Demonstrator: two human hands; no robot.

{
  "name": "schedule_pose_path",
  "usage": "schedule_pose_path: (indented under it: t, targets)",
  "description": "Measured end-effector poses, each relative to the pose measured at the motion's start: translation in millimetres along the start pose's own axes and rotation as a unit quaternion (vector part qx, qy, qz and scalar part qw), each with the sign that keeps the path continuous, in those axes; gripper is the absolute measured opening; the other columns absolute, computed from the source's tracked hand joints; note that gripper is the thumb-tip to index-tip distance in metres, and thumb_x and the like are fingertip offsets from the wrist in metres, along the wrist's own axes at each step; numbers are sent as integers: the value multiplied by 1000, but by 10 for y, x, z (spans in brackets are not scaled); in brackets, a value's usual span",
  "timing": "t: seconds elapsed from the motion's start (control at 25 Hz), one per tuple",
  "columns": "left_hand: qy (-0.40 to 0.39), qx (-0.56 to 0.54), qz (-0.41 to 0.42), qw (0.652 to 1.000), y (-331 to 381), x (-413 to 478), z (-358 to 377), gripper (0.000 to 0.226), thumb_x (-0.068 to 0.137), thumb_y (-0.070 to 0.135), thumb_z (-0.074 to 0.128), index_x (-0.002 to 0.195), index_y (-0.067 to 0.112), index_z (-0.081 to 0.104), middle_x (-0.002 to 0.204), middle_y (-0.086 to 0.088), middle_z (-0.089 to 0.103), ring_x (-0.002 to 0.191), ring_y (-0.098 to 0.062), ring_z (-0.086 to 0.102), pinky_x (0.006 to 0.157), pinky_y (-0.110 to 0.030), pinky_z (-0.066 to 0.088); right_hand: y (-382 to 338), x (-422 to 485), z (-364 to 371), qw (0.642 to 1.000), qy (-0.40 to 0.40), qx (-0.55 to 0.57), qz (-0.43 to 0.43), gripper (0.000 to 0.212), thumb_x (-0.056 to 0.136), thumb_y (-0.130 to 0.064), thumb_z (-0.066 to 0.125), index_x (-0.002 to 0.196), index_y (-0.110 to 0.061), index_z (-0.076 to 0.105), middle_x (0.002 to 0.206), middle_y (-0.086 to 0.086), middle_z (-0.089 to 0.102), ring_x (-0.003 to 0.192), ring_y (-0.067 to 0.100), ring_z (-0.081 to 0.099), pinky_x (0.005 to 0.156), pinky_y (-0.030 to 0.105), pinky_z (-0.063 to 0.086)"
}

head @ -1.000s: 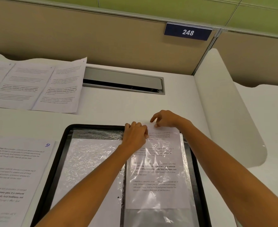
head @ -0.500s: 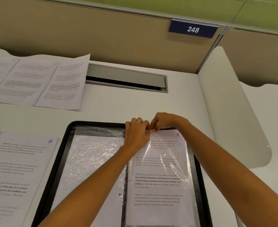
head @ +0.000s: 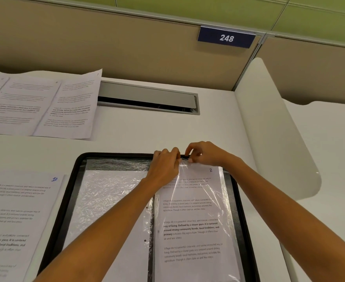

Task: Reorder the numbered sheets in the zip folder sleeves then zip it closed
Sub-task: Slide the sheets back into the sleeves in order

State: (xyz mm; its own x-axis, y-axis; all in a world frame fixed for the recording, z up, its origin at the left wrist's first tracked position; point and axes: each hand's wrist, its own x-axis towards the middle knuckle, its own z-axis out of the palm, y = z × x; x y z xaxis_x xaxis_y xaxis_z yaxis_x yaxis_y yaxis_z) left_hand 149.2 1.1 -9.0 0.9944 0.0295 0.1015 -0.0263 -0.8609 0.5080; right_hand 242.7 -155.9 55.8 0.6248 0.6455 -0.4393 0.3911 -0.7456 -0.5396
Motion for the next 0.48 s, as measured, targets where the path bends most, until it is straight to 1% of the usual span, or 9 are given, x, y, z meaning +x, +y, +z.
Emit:
schedule_pose_path:
  t: [0.16, 0.2, 0.28, 0.36, 0.48]
  targets:
    - [5, 15, 8, 1000, -11, 7, -2, 15, 98, 26, 44, 104, 16, 53, 85, 1, 64, 82, -17, 55, 91, -36, 36, 54, -38, 62, 999, -12, -40, 17, 25, 85, -13, 67, 110, -15, 62, 100, 6, 71, 92, 20, 63, 85, 31, 49]
    - [3, 15, 9, 1000, -9, 0, -12, 15, 97, 27, 45, 103, 16, 54, 83, 3, 63, 80, -17, 55, 90, -36, 35, 69, -37, 75, 998, -11, -58, 16, 25, 85, -12, 66, 110, -15, 63, 100, 5, 71, 91, 19, 62, 83, 30, 49]
    - [-8, 2, 15, 1000, -8, -6, -34, 13, 96, 26, 47, 101, 17, 55, 73, 10, 57, 74, -15, 55, 91, -35, 34, 103, -39, 78, 997, -1, -70, 13, 19, 85, -12, 66, 104, -14, 68, 98, 2, 71, 86, 15, 61, 75, 20, 45]
    - [-40, -18, 25, 999, -9, 15, -76, 14, 94, 26, 50, 101, 17, 58, 68, 14, 51, 69, -15, 55, 92, -34, 35, 108, -51, 45, 998, 12, -59, 16, 11, 87, -13, 65, 96, -14, 72, 90, -1, 69, 81, 10, 59, 68, 16, 41]
    - [-102, -19, 52, 993, 37, 76, -113, 18, 90, 28, 52, 100, 18, 62, 71, 13, 54, 71, -13, 54, 91, -34, 39, 108, -84, 4, 999, 22, -34, 22, 11, 89, -13, 61, 85, -18, 70, 81, -2, 70, 72, 6, 56, 68, 20, 39]
